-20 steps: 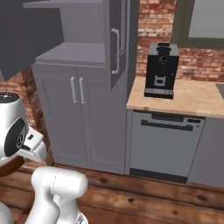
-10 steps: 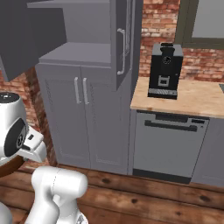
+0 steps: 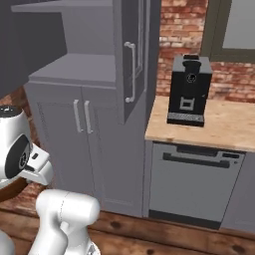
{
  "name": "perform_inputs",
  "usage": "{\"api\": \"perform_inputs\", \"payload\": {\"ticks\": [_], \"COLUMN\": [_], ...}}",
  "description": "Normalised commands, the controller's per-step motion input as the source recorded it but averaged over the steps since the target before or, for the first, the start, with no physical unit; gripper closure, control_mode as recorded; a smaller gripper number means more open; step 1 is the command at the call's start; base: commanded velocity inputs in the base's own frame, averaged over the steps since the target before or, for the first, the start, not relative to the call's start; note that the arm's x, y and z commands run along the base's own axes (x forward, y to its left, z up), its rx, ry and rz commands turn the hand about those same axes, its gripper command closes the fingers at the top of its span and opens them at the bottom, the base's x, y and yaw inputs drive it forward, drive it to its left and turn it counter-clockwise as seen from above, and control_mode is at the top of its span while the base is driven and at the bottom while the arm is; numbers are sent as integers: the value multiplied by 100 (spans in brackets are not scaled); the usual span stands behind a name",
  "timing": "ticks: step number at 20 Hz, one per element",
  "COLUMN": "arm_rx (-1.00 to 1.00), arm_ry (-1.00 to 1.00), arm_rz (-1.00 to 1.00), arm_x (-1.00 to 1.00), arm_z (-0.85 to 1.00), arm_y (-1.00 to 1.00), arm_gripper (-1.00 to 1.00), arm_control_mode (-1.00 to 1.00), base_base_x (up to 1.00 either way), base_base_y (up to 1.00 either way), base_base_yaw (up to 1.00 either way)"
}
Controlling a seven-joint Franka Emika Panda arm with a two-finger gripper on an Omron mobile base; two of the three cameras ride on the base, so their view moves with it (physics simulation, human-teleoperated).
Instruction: Pick up the bowls on the counter and stack them on top of one another in the open cabinet. Place the smaller bowl on top of the larger bowl.
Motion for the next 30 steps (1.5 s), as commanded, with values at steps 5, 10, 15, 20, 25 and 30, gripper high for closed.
{"api": "perform_inputs", "payload": {"ticks": [5,10,15,20,25,30], "arm_rx": [0,0,0,0,0,0], "arm_ry": [0,0,0,-5,-14,-10], "arm_rz": [0,0,0,-7,-18,-16], "arm_x": [0,0,0,16,17,7], "arm_z": [0,0,0,28,62,60], "arm_y": [0,0,0,12,31,13], "arm_gripper": [100,100,100,100,100,100], "arm_control_mode": [100,100,-100,-100,-100,-100], "base_base_x": [75,68,19,0,0,0], "base_base_y": [29,31,10,0,0,0], "base_base_yaw": [0,0,0,0,0,0]}}
